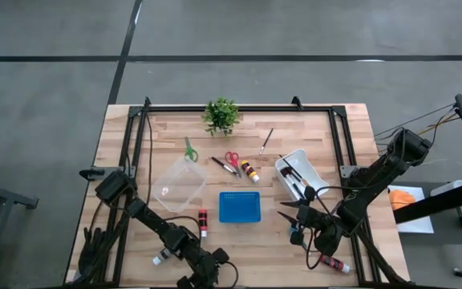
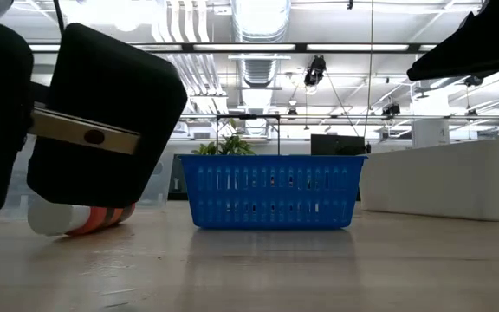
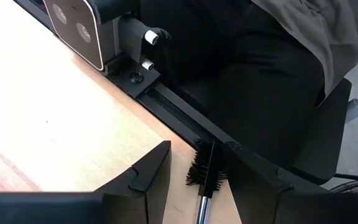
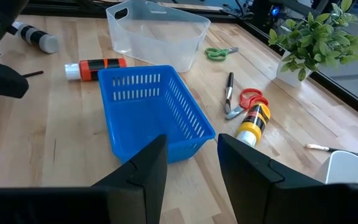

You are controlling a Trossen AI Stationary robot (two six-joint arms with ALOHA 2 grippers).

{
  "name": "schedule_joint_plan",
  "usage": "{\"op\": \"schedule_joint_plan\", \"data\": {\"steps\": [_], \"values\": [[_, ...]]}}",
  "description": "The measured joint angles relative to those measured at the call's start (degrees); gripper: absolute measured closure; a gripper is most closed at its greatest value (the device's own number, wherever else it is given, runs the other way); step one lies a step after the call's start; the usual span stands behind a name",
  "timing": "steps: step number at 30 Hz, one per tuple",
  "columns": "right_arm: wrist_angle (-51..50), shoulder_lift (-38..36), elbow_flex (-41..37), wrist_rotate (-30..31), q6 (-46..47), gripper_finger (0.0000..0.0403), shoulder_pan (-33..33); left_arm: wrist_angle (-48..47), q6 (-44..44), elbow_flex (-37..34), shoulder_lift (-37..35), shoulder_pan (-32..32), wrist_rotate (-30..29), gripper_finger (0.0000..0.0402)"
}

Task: Pick & Place Paint Supplies
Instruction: Put the eyelash brush in the white bin

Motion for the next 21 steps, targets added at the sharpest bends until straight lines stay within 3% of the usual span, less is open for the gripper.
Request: {"op": "schedule_joint_plan", "data": {"steps": [8,17,21], "values": [[-0.02,0.0,-0.2,0.01,0.41,0.0261,0.01,-1.21,-0.13,-0.19,0.0,0.0,0.12,0.0252],[-0.02,0.0,-0.33,0.02,0.43,0.0261,0.0,-1.3,-0.57,-0.96,-0.02,0.47,0.38,0.0384],[-0.02,0.0,-0.33,0.02,0.43,0.0261,0.0,-1.28,-0.38,-0.96,-0.04,0.48,0.78,0.0393]]}}
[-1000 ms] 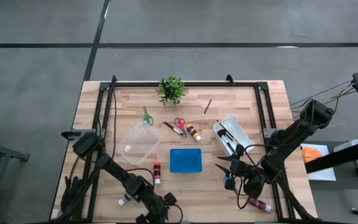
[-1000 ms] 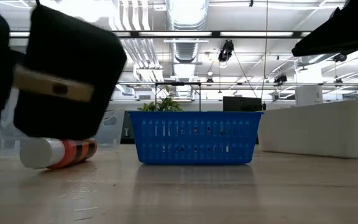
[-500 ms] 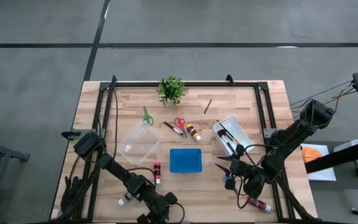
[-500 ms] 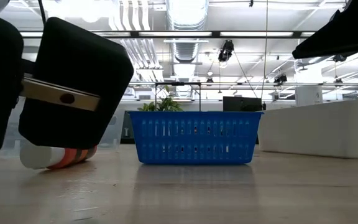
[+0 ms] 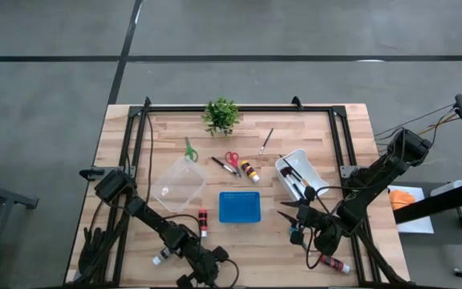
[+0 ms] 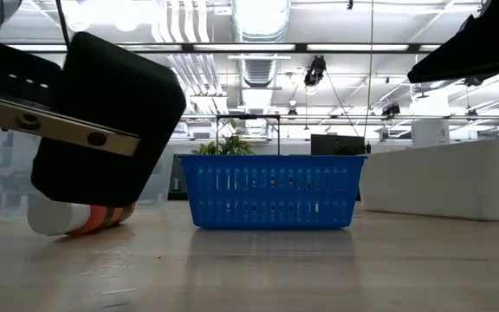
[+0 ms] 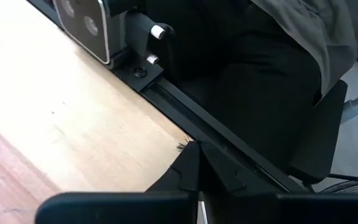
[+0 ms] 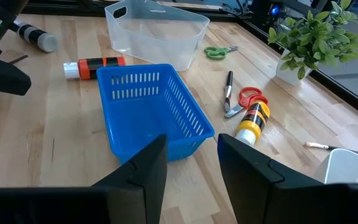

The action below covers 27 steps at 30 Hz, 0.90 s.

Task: Pick & Place Paint Supplies
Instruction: Put the eyelash brush in the white bin

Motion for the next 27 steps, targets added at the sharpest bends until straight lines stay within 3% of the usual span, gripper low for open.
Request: {"op": "schedule_joint_plan", "data": {"steps": [17,27], "values": [[0.04,0.0,-0.68,0.11,0.66,0.0261,0.01,-4.1,7.94,0.55,-4.91,-0.07,-1.84,0.0398],[0.13,0.0,-0.88,0.3,-0.18,0.0261,0.02,-0.52,18.23,0.72,-13.74,-0.13,-11.67,0.0398]]}}
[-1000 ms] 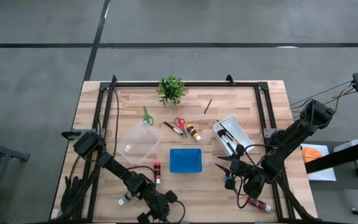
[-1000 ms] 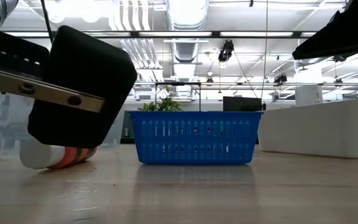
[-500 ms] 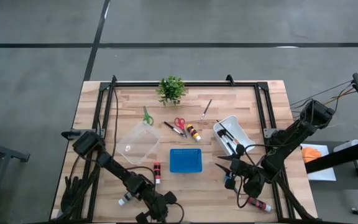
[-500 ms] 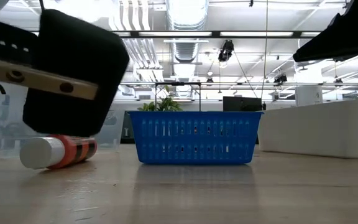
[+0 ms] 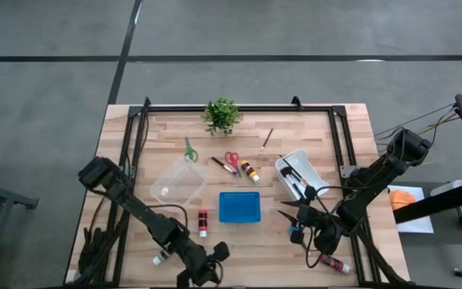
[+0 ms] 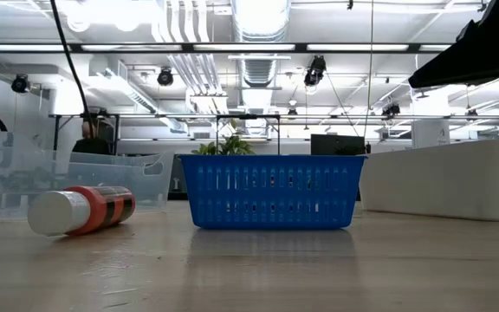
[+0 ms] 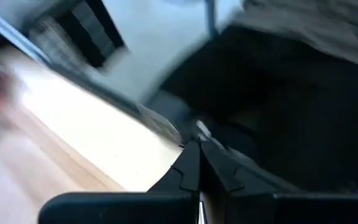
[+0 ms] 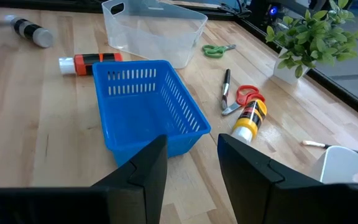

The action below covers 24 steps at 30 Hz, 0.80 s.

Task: Pick & Place Paint Supplies
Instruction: Put the eyelash brush in the white bin

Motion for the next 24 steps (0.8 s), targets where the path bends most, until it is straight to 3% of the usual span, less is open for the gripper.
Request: {"op": "schedule_joint_plan", "data": {"steps": [5,9,14,18,24], "values": [[2.26,0.0,-0.08,1.36,-1.92,0.0261,-0.02,10.54,7.29,-0.27,-3.23,0.03,-9.75,0.0398],[8.98,0.0,-0.11,1.36,-8.53,0.0261,0.0,24.62,14.19,-1.68,-3.78,0.13,-10.45,0.0399],[21.38,-0.02,-0.17,1.06,-22.13,0.0261,0.0,39.69,18.71,-4.22,-3.78,0.51,-7.17,0.0399],[32.1,1.35,-0.19,-2.23,-34.34,0.0261,-0.02,52.77,18.34,-8.19,-3.78,1.58,-1.14,0.0399],[56.22,8.0,-0.19,-14.96,-58.32,0.0261,-1.28,71.18,12.64,-15.08,-3.78,3.9,7.51,0.0399]]}}
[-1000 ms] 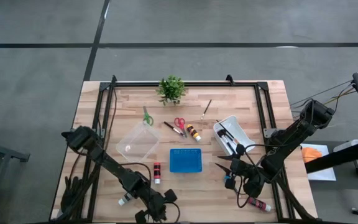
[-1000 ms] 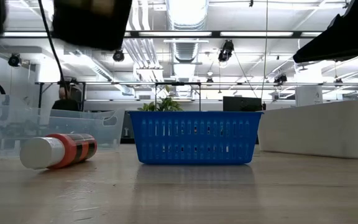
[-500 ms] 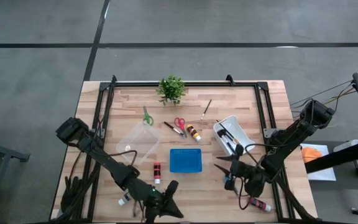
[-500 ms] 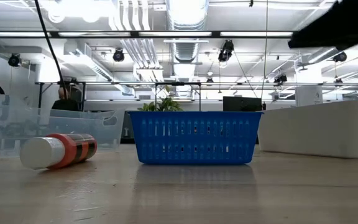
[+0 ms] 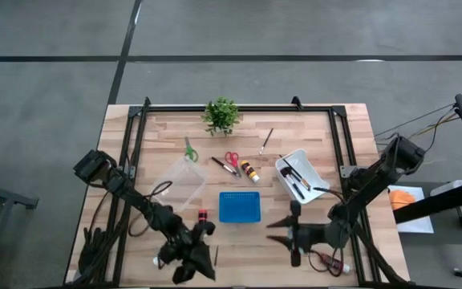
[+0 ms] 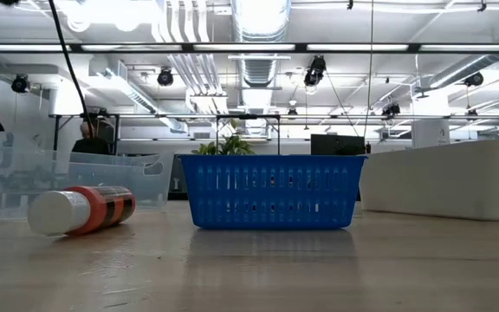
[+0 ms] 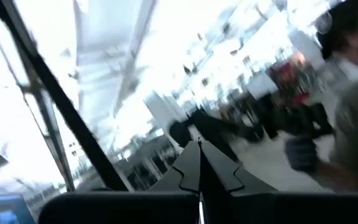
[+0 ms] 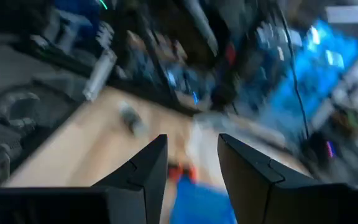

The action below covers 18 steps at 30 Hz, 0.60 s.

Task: Pick & Place Paint Supplies
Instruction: Put the eyelash brush in the white bin

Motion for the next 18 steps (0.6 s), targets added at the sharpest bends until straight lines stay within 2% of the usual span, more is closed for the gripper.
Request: {"op": "schedule_joint_plan", "data": {"steps": [4,7,10,14,18], "values": [[14.25,5.13,1.75,-5.54,-12.33,0.0261,-2.15,5.75,-2.08,-2.72,0.0,1.09,1.63,0.0399],[14.65,7.46,5.3,-9.11,-15.12,0.0261,-4.66,6.26,-2.96,-3.34,0.0,1.41,2.08,0.0399],[10.79,8.7,9.56,-16.2,-13.3,0.0261,-7.83,6.22,-3.02,-3.5,0.0,1.41,2.47,0.0399],[0.28,9.81,16.65,-25.9,-7.72,0.0261,-12.12,6.23,-3.45,-3.5,0.0,1.41,4.35,0.0399],[-7.25,11.58,23.21,-32.68,-5.86,0.0261,-14.64,6.01,-3.65,-3.48,0.0,1.41,5.18,0.0399]]}}
